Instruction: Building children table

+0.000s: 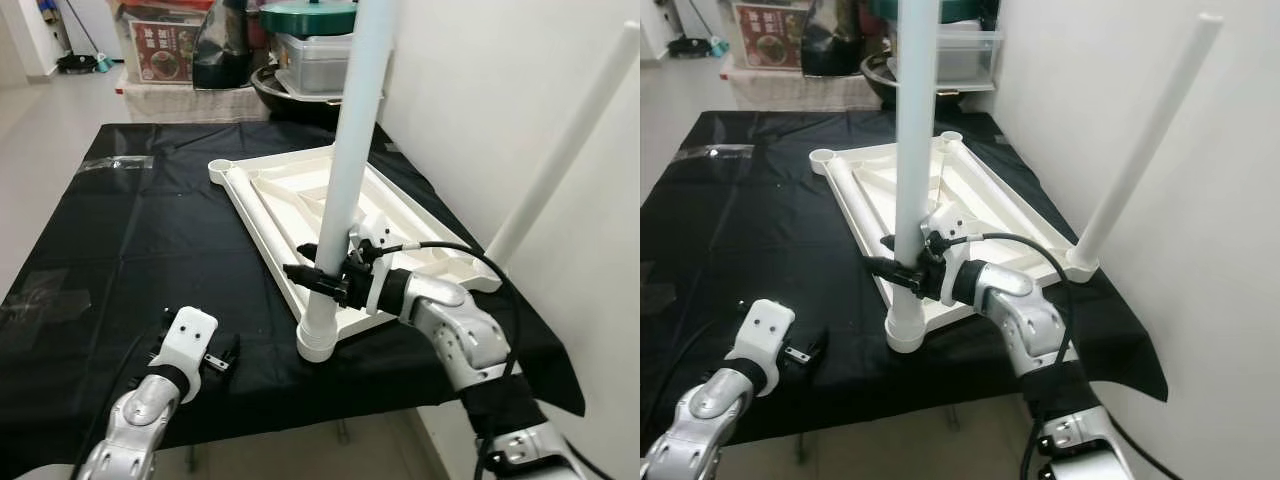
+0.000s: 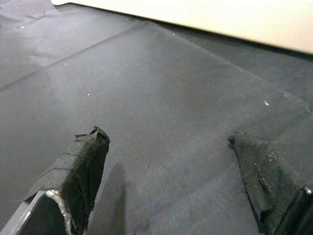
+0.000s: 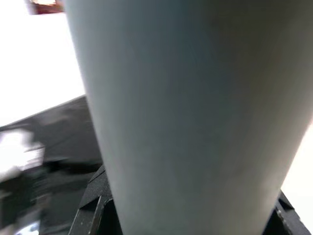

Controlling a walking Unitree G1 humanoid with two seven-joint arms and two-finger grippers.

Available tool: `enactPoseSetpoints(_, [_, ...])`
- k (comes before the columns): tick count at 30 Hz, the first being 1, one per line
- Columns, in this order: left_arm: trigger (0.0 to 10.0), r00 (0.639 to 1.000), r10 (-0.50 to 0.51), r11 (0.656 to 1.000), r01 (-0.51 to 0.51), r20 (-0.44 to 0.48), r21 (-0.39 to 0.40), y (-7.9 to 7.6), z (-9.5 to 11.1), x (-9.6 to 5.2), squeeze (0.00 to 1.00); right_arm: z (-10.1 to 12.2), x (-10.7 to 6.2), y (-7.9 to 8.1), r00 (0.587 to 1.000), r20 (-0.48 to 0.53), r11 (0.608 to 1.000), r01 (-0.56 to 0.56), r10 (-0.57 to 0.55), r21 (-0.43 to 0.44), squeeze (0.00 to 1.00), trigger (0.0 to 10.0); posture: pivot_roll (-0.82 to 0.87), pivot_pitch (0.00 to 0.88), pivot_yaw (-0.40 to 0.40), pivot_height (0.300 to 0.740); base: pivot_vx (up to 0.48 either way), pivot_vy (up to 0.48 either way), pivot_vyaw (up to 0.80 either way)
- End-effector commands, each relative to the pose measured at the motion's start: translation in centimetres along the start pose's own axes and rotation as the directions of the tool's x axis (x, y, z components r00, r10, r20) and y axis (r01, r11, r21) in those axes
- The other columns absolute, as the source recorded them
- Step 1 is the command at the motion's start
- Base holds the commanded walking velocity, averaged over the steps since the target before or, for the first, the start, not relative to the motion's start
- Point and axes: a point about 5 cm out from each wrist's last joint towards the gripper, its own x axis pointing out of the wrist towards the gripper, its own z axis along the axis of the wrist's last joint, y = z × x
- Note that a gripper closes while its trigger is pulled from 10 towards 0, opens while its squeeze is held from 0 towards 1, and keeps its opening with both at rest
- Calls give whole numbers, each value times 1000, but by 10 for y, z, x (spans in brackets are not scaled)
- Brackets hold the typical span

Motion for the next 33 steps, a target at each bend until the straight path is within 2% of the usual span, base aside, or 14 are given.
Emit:
enactPoseSetpoints(1, [10000, 1000, -11, 1000, 11, -18, 2, -1, -4, -3, 0, -20, -14, -33, 921, -121, 925, 378, -371, 38, 0, 0, 143, 0, -105, 740, 0, 0, 0])
enactPoseSetpoints(3, [10000, 1000, -16, 1000, 16, -19, 0, -4, -5, -3, 0, -33, -48, -55, 613, -163, 617, 786, -773, 31, 0, 0, 140, 0, -104, 740, 0, 0, 0])
enactPoseSetpoints(9, [10000, 1000, -23, 1000, 23, -21, 1, -5, -6, -3, 0, -27, -66, -42, 542, -112, 543, 839, -833, 17, 0, 0, 126, 0, -90, 740, 0, 0, 0])
enactPoseSetpoints(10, [10000, 999, -26, 1000, 26, -23, 2, -5, -6, -3, 0, -23, -64, -36, 576, -98, 577, 817, -812, 25, 0, 10000, 123, 0, -86, 740, 0, 0, 0])
enactPoseSetpoints(13, [10000, 999, -28, 1000, 28, -23, 3, -5, -6, -3, 0, -18, -58, -31, 617, -78, 616, 787, -783, 34, 0, 10000, 123, 0, -86, 740, 0, 0, 0])
enactPoseSetpoints(14, [10000, 999, -29, 1000, 29, -21, 5, -5, -6, -2, 0, -8, -52, -29, 667, -26, 664, 744, -744, 73, 1000, 10000, 122, 0, -84, 740, 0, 0, 0])
enactPoseSetpoints(17, [10000, 999, -30, 1000, 30, -20, 5, -5, -5, -1, 0, 0, -46, -28, 714, 17, 712, 696, -700, 94, 1000, 10000, 127, 0, -85, 740, 0, 0, 0])
enactPoseSetpoints(19, [10000, 1000, -26, 1000, 26, -17, 3, -3, -4, 0, 0, 29, -25, -28, 872, 90, 873, 469, -482, 133, 1000, 10000, 129, 0, -89, 740, 0, 0, 0])
enactPoseSetpoints(20, [10000, 1000, -26, 1000, 26, -17, 3, -3, -4, 0, 0, 29, -25, -28, 872, 90, 873, 469, -482, 133, 1000, 10000, 129, 0, -89, 740, 0, 0, 0])
enactPoseSetpoints(21, [10000, 1000, -24, 1000, 24, -18, 2, -2, -4, 0, 0, 40, -20, -26, 945, 122, 949, 286, -302, 136, 0, 10000, 130, 0, -88, 740, 0, 0, 0])
enactPoseSetpoints(23, [10000, 1000, -24, 1000, 24, -18, 2, -2, -5, 0, 0, 45, -20, -23, 966, 140, 970, 197, -216, 139, 0, 10000, 130, 0, -88, 740, 0, 0, 0])
enactPoseSetpoints(26, [10000, 999, -28, 1000, 28, -19, 3, -4, -5, 1, 0, 48, -27, -14, 987, 147, 993, -54, 69, -103, 0, 10000, 136, 0, -93, 740, 0, 0, 0])
enactPoseSetpoints(29, [10000, 1000, -22, 1000, 22, -13, 2, -2, -2, 4, 0, 30, -26, 2, 939, 53, 940, -335, 339, -70, 0, 10000, 147, 0, -106, 740, 0, 0, 0])
enactPoseSetpoints(33, [10000, 1000, -21, 1000, 21, -12, 3, -2, -2, 4, 0, 22, -23, 8, 915, 23, 915, -400, 402, -52, 0, 10000, 147, 0, -106, 740, 0, 0, 0])
